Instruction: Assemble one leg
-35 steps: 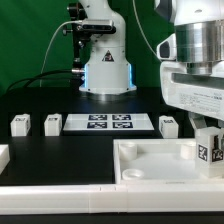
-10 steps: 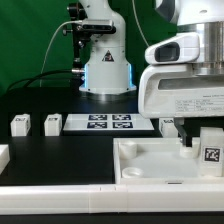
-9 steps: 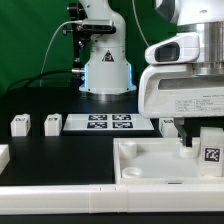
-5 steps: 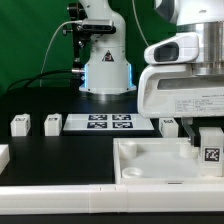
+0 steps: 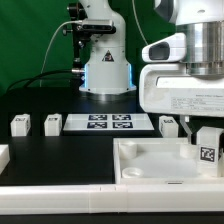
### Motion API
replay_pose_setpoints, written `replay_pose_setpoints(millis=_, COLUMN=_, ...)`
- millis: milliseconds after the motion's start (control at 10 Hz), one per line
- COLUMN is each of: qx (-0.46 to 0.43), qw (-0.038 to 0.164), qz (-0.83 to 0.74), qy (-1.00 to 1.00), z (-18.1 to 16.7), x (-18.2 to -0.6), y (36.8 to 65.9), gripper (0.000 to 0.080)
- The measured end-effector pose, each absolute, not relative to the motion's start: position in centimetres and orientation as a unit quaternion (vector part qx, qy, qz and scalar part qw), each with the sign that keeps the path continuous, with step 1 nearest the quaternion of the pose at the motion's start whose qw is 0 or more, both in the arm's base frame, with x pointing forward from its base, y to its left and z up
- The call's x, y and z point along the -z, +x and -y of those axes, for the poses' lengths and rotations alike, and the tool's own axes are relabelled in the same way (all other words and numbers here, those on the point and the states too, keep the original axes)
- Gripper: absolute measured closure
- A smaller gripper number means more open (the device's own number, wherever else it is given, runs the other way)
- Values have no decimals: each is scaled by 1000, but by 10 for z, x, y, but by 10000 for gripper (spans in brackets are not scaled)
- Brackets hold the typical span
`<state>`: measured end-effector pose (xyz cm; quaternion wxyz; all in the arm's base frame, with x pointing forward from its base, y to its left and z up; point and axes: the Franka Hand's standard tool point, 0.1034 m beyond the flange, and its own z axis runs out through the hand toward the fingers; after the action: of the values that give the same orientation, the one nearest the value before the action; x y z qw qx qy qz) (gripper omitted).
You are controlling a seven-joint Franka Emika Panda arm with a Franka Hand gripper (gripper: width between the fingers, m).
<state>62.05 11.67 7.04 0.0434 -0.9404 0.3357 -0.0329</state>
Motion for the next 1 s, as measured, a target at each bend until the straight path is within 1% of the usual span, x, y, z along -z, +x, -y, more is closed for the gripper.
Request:
replay_pose_setpoints(millis=300, qx=27, qw=43, qz=-505, qy=-862, z=-118, x=-70, y=619, gripper=506)
replay_pose_setpoints(millis=400, qx=27, qw=44, qz=-539, qy=-841, z=-119, x=-70, y=618, gripper=506)
replay_pose_setpoints(millis=600, qx=17, qw=54, qz=-652, qy=-756, z=-117, x=-70, y=618, gripper=506)
replay_pose_setpoints(millis=1000, qx=0, qw=62, qz=-772, qy=-632, z=-119, x=-70, y=618, gripper=506)
